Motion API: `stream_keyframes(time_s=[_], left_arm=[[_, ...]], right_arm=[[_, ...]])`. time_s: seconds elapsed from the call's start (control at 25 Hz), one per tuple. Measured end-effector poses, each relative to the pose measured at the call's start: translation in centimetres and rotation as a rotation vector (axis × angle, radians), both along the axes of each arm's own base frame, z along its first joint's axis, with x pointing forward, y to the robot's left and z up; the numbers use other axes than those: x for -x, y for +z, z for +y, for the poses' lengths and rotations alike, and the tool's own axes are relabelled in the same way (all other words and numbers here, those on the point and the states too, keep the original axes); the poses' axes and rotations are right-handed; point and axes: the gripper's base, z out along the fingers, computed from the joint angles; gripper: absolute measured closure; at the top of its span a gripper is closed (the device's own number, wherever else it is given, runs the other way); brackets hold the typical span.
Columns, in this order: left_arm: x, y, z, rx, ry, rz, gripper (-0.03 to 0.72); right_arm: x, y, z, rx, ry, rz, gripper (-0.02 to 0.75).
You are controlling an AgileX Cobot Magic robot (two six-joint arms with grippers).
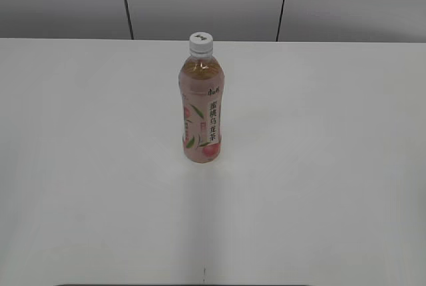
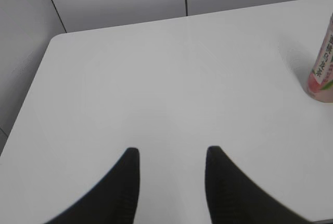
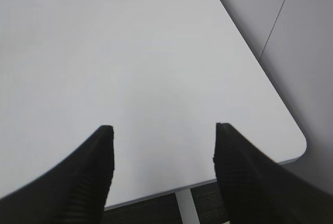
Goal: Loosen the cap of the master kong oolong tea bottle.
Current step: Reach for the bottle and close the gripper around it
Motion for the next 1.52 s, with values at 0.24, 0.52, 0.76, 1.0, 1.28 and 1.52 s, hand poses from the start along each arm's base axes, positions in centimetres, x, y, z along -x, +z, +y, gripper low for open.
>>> stream_keyframes(time_s=[0.24, 0.52, 0.76, 1.0, 1.28, 1.52], left_arm=[[0.0, 0.0, 0.0, 0.0, 0.0, 0.0, 0.426], [0.0, 0.0, 0.0, 0.0, 0.0, 0.0, 0.426], [0.0, 0.0, 0.0, 0.0, 0.0, 0.0, 0.426], [0.0, 0.0, -0.1, 0.006, -0.005, 0.0, 0.426], [-0.7, 0.6, -0.3, 0.03, -0.04, 0.011, 0.426], [-2.7, 3.4, -1.2, 0.112, -0.121, -0.264, 0.426]], right_arm=[[0.0, 0.0, 0.0, 0.0, 0.0, 0.0, 0.278], [0.0, 0.0, 0.0, 0.0, 0.0, 0.0, 0.278], [0.0, 0.0, 0.0, 0.0, 0.0, 0.0, 0.278], [0.0, 0.0, 0.0, 0.0, 0.0, 0.0, 0.278], [0.0, 0.0, 0.0, 0.0, 0.0, 0.0, 0.278], [0.0, 0.0, 0.0, 0.0, 0.0, 0.0, 0.278]])
